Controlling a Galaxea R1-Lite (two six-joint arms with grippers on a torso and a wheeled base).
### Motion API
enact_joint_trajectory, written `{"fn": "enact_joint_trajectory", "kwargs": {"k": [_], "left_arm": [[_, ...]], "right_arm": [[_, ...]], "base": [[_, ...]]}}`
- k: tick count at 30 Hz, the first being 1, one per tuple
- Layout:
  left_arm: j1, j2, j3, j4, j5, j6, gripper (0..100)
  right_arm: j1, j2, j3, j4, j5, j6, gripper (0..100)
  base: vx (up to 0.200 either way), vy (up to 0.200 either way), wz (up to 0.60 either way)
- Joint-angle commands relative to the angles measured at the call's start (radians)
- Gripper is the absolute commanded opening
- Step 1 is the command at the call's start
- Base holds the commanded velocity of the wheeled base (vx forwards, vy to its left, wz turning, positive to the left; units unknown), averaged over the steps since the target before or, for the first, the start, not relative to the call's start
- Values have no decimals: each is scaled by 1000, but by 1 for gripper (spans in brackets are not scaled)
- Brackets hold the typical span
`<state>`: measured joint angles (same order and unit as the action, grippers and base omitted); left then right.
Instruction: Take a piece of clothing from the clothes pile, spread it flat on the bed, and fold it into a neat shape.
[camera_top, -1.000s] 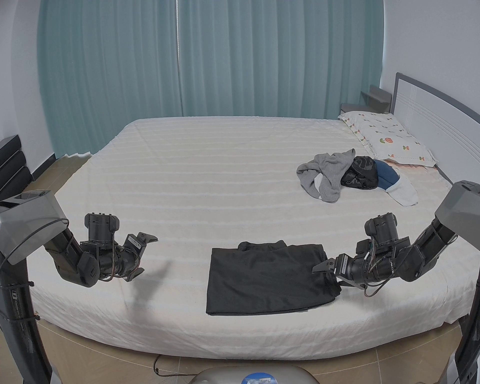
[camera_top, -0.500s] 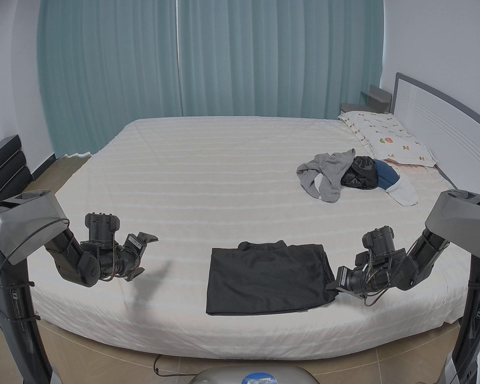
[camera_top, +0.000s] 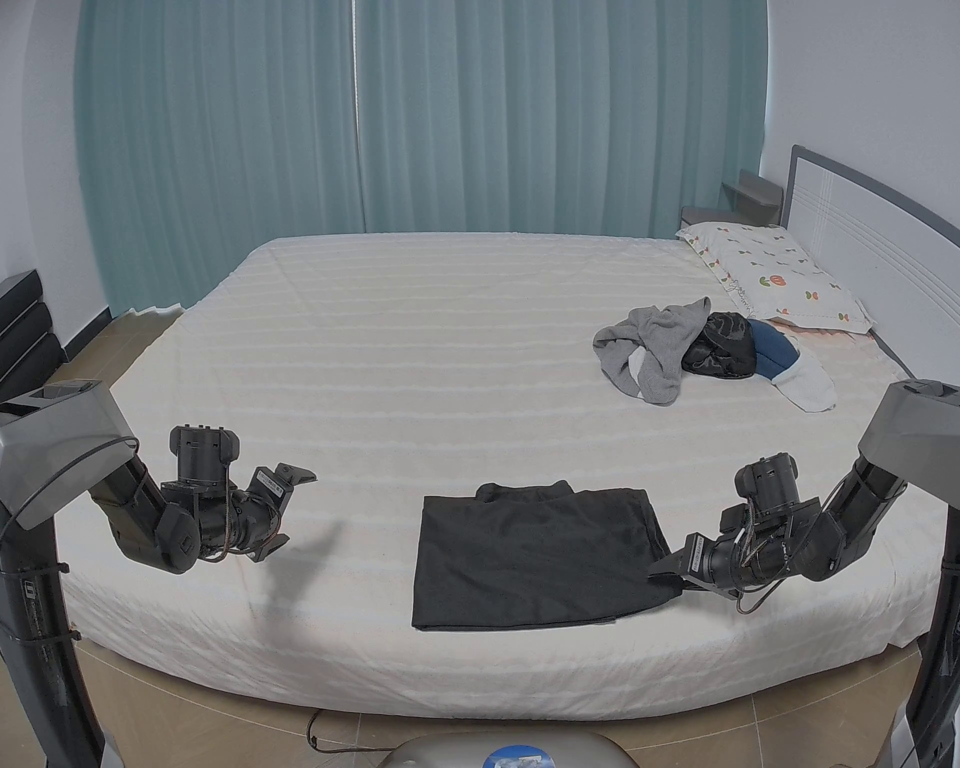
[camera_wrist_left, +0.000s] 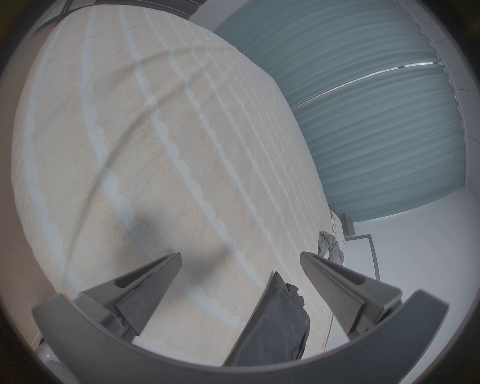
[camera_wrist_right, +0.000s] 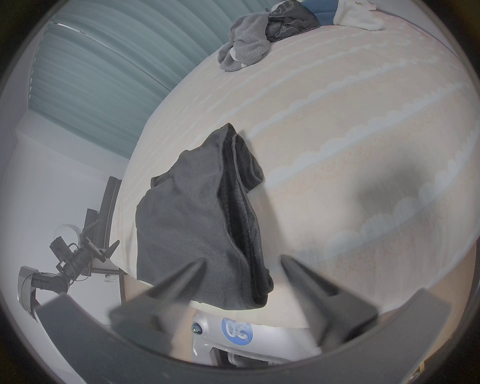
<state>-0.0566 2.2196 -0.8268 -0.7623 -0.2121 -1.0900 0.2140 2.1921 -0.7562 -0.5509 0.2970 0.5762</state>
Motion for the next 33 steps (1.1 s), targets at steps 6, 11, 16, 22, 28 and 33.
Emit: {"fn": "enact_joint_trajectory", "kwargs": {"k": [6,11,16,22,28,33], "left_arm": [[-16,-5,-6,1,-3,-7,100],[-34,-8,-5,1,-3,-8,100],[-35,-6,-5,1,-3,-8,100],[-37,-5,-5,1,-1,-5,100],[-51,2,-5,0,8,2,100],[-52,-1,-2,1,10,-2,100]], "right_arm": [[-18,-25,-34,-4,5,19,100],[-16,-23,-54,-3,4,71,100],[-16,-15,-57,-12,4,74,100],[-8,-5,-57,-84,4,116,100],[4,21,-61,-143,2,152,100],[25,41,-80,-149,2,165,100]], "base": [[0,-67,0],[0,-200,0],[0,-200,0],[0,-100,0],[0,0,0],[0,0,0]]}}
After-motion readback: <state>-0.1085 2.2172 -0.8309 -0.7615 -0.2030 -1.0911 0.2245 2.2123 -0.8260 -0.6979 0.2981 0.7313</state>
